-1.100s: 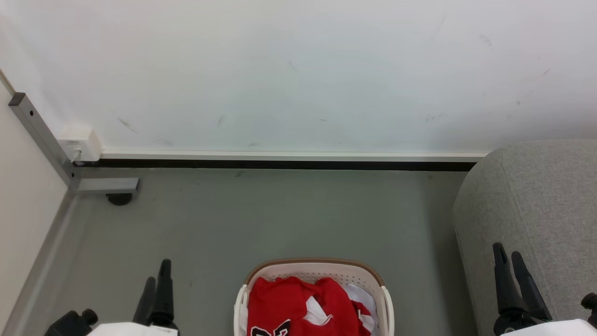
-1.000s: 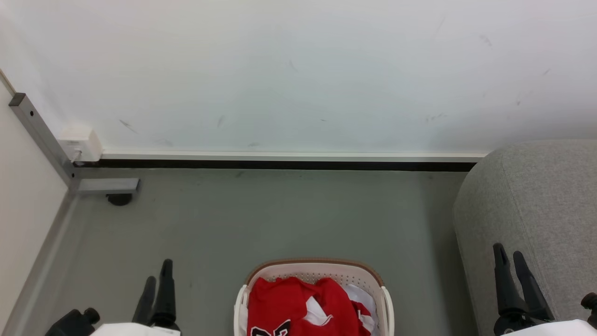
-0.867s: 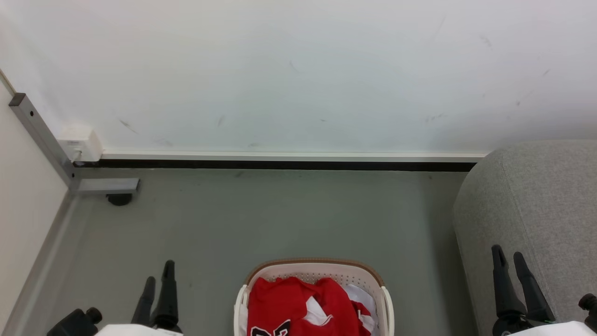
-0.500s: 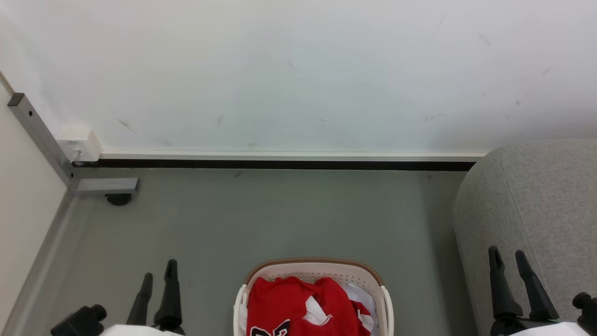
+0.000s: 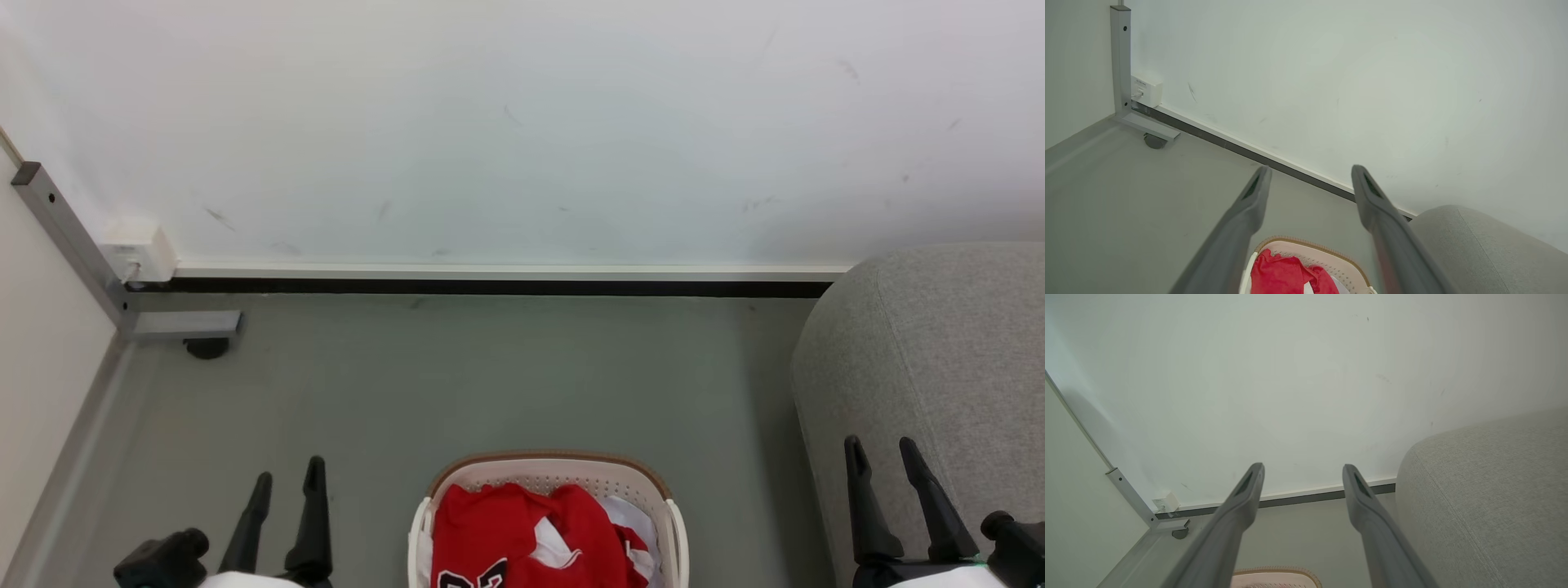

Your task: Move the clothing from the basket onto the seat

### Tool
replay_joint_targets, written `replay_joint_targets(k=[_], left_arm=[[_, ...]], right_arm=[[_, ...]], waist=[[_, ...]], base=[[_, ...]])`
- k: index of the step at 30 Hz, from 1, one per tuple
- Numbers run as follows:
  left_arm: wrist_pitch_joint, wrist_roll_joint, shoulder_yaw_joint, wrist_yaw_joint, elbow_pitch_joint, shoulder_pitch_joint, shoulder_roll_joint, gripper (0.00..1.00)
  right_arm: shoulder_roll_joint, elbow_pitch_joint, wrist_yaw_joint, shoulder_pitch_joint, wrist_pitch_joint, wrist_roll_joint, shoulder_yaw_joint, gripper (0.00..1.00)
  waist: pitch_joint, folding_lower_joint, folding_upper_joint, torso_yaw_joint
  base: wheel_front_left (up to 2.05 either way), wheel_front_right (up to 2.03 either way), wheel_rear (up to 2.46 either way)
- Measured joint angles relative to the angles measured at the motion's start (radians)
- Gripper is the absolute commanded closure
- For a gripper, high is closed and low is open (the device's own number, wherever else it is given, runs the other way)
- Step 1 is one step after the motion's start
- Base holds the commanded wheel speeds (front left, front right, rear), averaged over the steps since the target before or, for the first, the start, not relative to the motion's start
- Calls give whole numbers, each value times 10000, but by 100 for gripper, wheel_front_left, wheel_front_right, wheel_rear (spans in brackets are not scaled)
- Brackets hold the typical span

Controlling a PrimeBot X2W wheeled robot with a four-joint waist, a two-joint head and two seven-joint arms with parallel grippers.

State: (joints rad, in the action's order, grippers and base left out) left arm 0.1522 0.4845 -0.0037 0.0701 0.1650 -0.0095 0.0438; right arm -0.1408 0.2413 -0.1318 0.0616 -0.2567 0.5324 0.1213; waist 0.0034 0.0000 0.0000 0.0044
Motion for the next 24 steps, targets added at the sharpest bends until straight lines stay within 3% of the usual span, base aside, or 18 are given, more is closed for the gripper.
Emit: replay_joint_targets(k=[24], left_arm=[[541,-2347,-69,219,88,146,46,0]], right_arm=[[470,251,0,-39,-2,-2805,-803,0]], waist=[[12,0,0,-74]], base=[[0,0,0]])
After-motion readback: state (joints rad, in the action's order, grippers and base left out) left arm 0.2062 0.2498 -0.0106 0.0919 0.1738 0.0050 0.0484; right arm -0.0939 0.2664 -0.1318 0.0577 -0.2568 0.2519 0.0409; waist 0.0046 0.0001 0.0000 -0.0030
